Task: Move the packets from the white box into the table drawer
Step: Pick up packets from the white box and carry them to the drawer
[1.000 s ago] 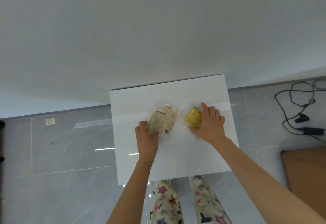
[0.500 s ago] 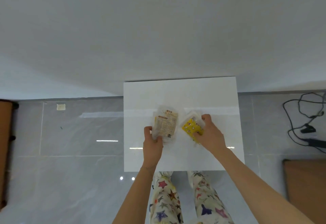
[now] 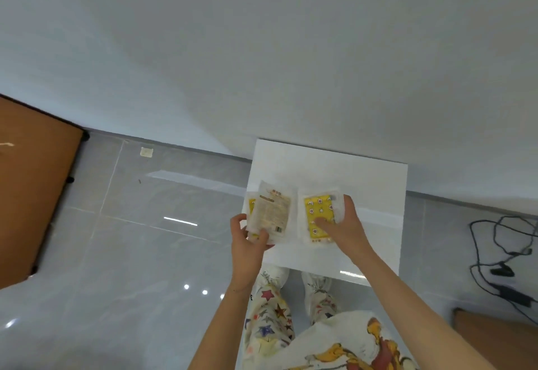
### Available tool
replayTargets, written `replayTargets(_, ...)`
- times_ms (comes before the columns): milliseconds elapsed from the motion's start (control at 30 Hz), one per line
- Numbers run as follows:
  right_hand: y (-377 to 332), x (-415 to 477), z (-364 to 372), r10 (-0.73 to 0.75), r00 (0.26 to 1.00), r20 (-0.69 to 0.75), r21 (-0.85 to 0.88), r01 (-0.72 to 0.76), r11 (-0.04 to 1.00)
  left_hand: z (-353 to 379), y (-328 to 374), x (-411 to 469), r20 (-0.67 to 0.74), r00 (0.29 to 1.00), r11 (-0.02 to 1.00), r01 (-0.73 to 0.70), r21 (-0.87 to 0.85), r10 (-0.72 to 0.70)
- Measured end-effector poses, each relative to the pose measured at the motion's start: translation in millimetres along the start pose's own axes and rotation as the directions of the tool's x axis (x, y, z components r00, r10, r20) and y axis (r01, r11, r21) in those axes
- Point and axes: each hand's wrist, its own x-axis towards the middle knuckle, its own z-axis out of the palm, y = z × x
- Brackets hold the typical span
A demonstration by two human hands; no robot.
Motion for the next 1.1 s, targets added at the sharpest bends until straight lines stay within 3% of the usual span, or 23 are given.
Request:
replayTargets(267, -105.4, -80.8, 44.6, -0.111, 0.955, 0.277, -0.035, 0.125, 0.991, -104.9, 61.9, -103.8, -0.2, 0.98, 0.964, -0.063, -0.259, 0.01)
replayTargets(500, -173.6, -164.8, 154.0, -0.179, 0.863, 0.473, -0.139, 0.274, 0.952, -218.5, 77.3, -180.0, -0.345, 0.939, 0.91, -0.149, -0.386, 0.007)
replayTargets(833, -187.0, -262.6, 329.3, -0.153, 0.733, 0.663, -0.34, 0.477, 0.811, -367.7, 17.8, -245.5, -0.568, 0.812, 0.812, -0.24, -0.532, -0.132)
replayTargets(1100, -174.6, -320.7, 455.5, -0.094, 0.598, 0.796, -0.354, 0.585, 0.73, -466.2, -30.5, -283.9, -0.704, 0.673, 0.754, -0.336, -0.565, -0.228)
